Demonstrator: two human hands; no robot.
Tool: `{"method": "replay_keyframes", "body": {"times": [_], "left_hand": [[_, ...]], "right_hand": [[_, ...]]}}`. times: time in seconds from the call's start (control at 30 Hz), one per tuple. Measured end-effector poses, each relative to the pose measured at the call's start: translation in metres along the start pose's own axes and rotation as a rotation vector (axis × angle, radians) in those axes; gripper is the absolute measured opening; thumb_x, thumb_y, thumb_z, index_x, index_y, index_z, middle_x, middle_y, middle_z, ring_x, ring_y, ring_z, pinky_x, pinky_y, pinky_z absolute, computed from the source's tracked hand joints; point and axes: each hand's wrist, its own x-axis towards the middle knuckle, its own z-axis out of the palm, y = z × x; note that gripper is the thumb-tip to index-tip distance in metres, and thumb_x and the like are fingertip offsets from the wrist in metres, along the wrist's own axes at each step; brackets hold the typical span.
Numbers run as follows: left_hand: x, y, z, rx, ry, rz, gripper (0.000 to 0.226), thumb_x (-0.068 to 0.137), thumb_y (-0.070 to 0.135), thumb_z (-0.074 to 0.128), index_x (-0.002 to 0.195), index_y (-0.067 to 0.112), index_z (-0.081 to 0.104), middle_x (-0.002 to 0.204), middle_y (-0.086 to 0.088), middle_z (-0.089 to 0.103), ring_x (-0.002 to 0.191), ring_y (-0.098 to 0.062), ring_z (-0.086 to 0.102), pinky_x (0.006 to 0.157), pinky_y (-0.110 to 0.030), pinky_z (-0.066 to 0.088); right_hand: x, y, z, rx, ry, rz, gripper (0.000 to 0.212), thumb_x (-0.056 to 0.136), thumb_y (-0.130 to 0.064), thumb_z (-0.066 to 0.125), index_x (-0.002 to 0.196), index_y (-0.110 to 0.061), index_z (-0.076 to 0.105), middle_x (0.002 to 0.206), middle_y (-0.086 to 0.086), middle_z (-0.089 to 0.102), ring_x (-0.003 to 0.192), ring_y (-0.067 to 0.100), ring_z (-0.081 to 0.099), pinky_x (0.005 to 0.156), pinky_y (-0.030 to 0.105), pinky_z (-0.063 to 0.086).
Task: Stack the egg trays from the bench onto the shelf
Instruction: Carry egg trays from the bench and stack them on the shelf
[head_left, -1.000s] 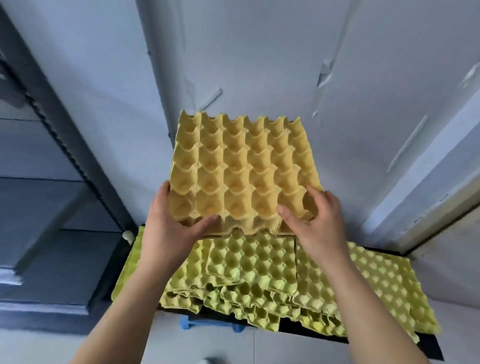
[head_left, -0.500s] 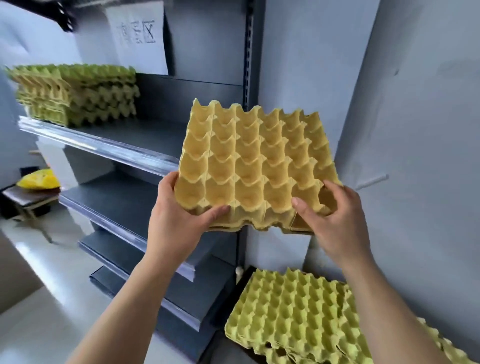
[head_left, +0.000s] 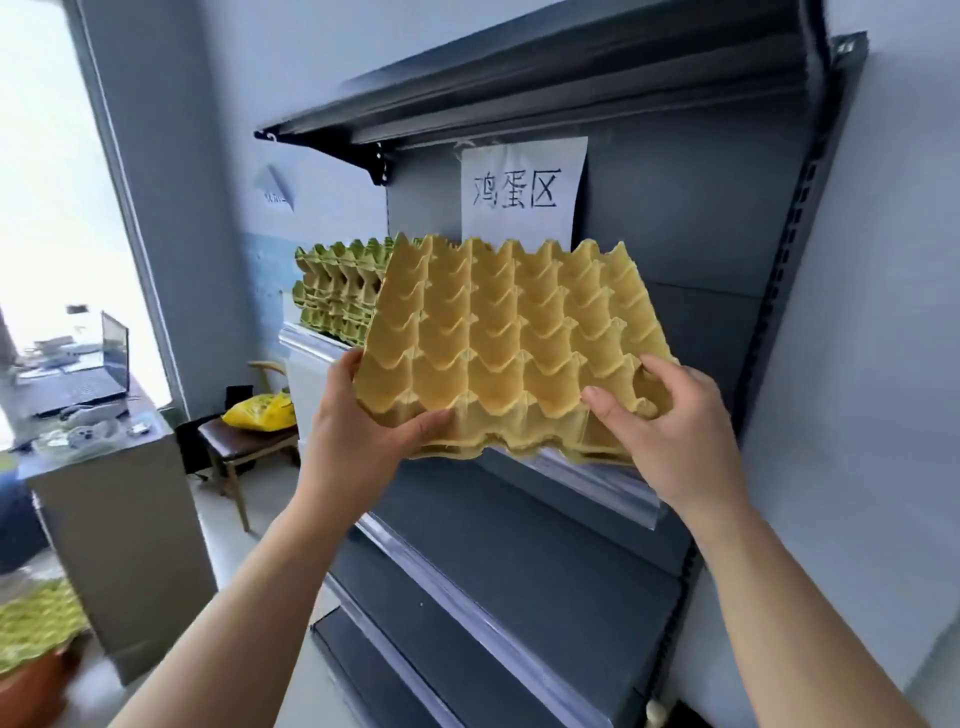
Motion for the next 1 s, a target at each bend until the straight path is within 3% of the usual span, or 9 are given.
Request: {"method": "replay_keyframes", "body": {"times": [0.07, 0.2, 0.43, 0.53, 0.63, 0.73, 0.87, 1.0], "left_hand": [[0.032, -0.015, -0.007, -0.005, 0.045, -0.007, 0.097, 0.056, 0.043, 0.088, 0.138, 0.023, 0.038, 0.112, 0.016, 0.051, 0.101, -0.006, 0.051, 0.074, -0.013, 0.036], [0.097, -0.039, -0.016, 0.0, 0.113, 0.017, 0.1, 0.051, 0.05, 0.087, 0.134, 0.023, 0.041, 0.116, 0.013, 0.054, 0.106, -0.011, 0.054, 0.086, -0.025, 0.04], [0.193, -0.073, -0.022, -0.015, 0.216, 0.032, 0.092, 0.055, 0.045, 0.088, 0.132, 0.021, 0.043, 0.103, 0.02, 0.052, 0.096, -0.007, 0.054, 0.084, -0.024, 0.039], [0.227, -0.092, -0.022, -0.048, 0.227, 0.023, 0.091, 0.055, 0.045, 0.088, 0.131, 0.019, 0.044, 0.108, 0.014, 0.056, 0.099, -0.008, 0.057, 0.086, -0.024, 0.04], [0.26, -0.11, -0.021, -0.09, 0.229, 0.013, 0.093, 0.056, 0.045, 0.088, 0.133, 0.018, 0.044, 0.111, 0.011, 0.058, 0.099, -0.007, 0.057, 0.083, -0.019, 0.039], [0.296, -0.128, -0.022, -0.127, 0.211, 0.02, 0.087, 0.056, 0.044, 0.088, 0.129, 0.02, 0.046, 0.102, 0.017, 0.058, 0.088, 0.003, 0.056, 0.071, -0.009, 0.036], [0.35, -0.152, -0.026, -0.182, 0.17, 0.039, 0.087, 0.055, 0.047, 0.087, 0.128, 0.02, 0.048, 0.101, 0.014, 0.06, 0.091, -0.003, 0.058, 0.074, -0.016, 0.041], [0.404, -0.174, -0.03, -0.232, 0.079, 0.064, 0.082, 0.061, 0.043, 0.086, 0.129, 0.019, 0.048, 0.1, 0.016, 0.057, 0.087, 0.005, 0.054, 0.068, -0.009, 0.038]], "right_hand": [[0.026, -0.012, 0.026, -0.016, -0.005, -0.041, 0.079, 0.071, -0.063, 0.066, 0.136, -0.023, 0.048, 0.136, 0.003, 0.044, 0.124, 0.019, 0.044, 0.102, 0.04, 0.041], [0.079, -0.03, 0.074, -0.011, 0.002, -0.089, 0.08, 0.072, -0.065, 0.066, 0.137, -0.022, 0.047, 0.138, 0.005, 0.044, 0.127, 0.022, 0.043, 0.103, 0.043, 0.04], [0.163, -0.055, 0.147, 0.016, -0.04, -0.132, 0.081, 0.073, -0.065, 0.064, 0.138, -0.02, 0.045, 0.141, 0.005, 0.043, 0.129, 0.022, 0.041, 0.103, 0.038, 0.037], [0.19, -0.064, 0.174, 0.006, -0.039, -0.15, 0.081, 0.073, -0.066, 0.064, 0.137, -0.018, 0.047, 0.139, 0.005, 0.047, 0.129, 0.02, 0.043, 0.103, 0.036, 0.037], [0.213, -0.072, 0.197, -0.016, -0.023, -0.164, 0.078, 0.074, -0.064, 0.064, 0.135, -0.017, 0.05, 0.138, 0.005, 0.049, 0.128, 0.019, 0.044, 0.1, 0.032, 0.036], [0.234, -0.082, 0.219, -0.053, 0.008, -0.176, 0.076, 0.075, -0.063, 0.064, 0.134, -0.018, 0.051, 0.137, 0.004, 0.051, 0.126, 0.019, 0.046, 0.096, 0.03, 0.036], [0.255, -0.099, 0.249, -0.094, 0.076, -0.178, 0.072, 0.075, -0.062, 0.065, 0.131, -0.018, 0.054, 0.134, 0.004, 0.053, 0.125, 0.019, 0.047, 0.094, 0.029, 0.037], [0.27, -0.115, 0.282, -0.141, 0.137, -0.121, 0.072, 0.076, -0.061, 0.066, 0.131, -0.016, 0.054, 0.134, 0.005, 0.053, 0.124, 0.02, 0.048, 0.095, 0.03, 0.037]]}}
